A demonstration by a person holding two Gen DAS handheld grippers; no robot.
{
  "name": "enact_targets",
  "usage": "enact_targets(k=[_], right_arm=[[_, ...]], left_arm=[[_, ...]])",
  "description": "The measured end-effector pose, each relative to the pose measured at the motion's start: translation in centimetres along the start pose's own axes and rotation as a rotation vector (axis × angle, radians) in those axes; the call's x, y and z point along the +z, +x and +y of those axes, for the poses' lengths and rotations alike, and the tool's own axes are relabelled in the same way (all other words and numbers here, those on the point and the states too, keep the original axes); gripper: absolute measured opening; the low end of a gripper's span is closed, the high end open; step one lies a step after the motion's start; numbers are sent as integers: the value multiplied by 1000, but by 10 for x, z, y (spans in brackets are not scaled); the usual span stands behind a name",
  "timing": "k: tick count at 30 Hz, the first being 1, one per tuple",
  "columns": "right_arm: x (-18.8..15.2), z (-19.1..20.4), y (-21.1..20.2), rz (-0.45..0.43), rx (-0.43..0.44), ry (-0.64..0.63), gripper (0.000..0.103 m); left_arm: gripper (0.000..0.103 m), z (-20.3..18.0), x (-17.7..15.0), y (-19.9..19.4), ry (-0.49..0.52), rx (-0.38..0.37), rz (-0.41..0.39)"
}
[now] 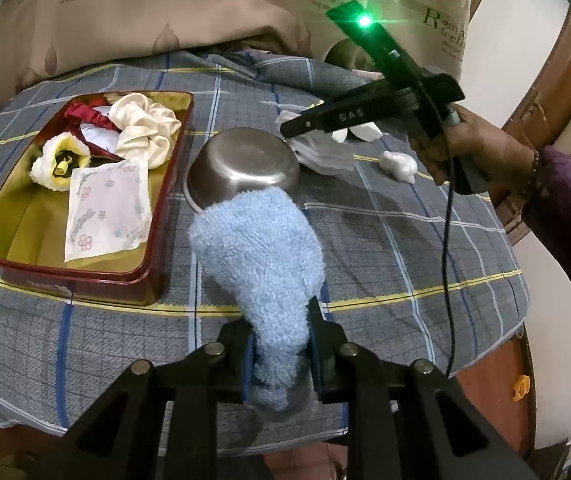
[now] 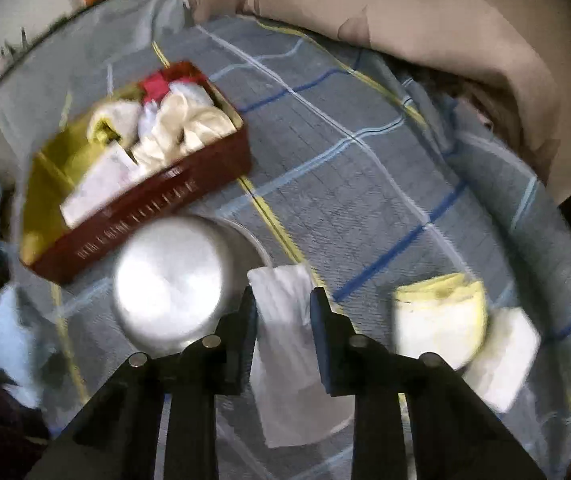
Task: Organize soft objects
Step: 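Carry the blue towel into the gold tin with left while right carries white cloth toward it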
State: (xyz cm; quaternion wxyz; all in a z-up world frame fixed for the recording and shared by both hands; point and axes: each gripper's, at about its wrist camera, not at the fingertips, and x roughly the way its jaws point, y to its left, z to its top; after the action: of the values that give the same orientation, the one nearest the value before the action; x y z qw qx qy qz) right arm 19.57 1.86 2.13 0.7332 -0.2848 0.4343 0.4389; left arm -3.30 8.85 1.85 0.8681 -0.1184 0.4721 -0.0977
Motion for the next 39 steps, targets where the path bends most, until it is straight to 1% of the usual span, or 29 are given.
enact_targets(k=[1,4,6,9,11,13,15,18,20,21,23,25,28,30,32,35,39], right_arm=[[0,-2,-1,-9,19,11,16],[1,-5,-5,-25,-3,37,14],[3,-10,-12,-46,28,68,14],[9,-16,-24,-96,0,91,14],[13,-20,-21,-84,5,114,14],[14,-21,-15,-64,-10,118,14],[14,-25,-13,-65,9,145,14],[15,-26,-26,-130,33,180,14],[21,-20,-28,-159,45,181,14],[27,-14,-25,-159,56,178,14],[34,-3,-16,-156,48,169,14],[41,7,-8,-176,68,183,14],[49,18,1,-200,77,203,14],[50,22,2,-226,102,230,14],[49,28,1,-252,148,258,14],[46,40,-2,-281,184,284,14],[35,63,-9,-310,229,309,14]], left_arm=[[22,1,0,-1,-1,0,-2],[22,4,1,-2,-11,0,-6],[22,6,1,-3,-17,-7,-7],[22,6,2,-5,-16,-7,-11],[22,5,2,-5,-15,-7,-14],[22,5,3,-6,-14,-7,-16],[22,6,3,-9,-17,-9,-22],[22,8,4,-11,-21,-12,-29],[22,9,6,-13,-21,-6,-34],[22,9,6,-15,-22,-4,-38],[22,10,7,-18,-23,-3,-45],[22,11,9,-23,-24,9,-59],[22,14,9,-31,-30,17,-74],[22,17,8,-38,-36,27,-85],[22,19,9,-44,-42,34,-93],[22,24,9,-56,-48,46,-118],[22,34,11,-74,-59,81,-161]])
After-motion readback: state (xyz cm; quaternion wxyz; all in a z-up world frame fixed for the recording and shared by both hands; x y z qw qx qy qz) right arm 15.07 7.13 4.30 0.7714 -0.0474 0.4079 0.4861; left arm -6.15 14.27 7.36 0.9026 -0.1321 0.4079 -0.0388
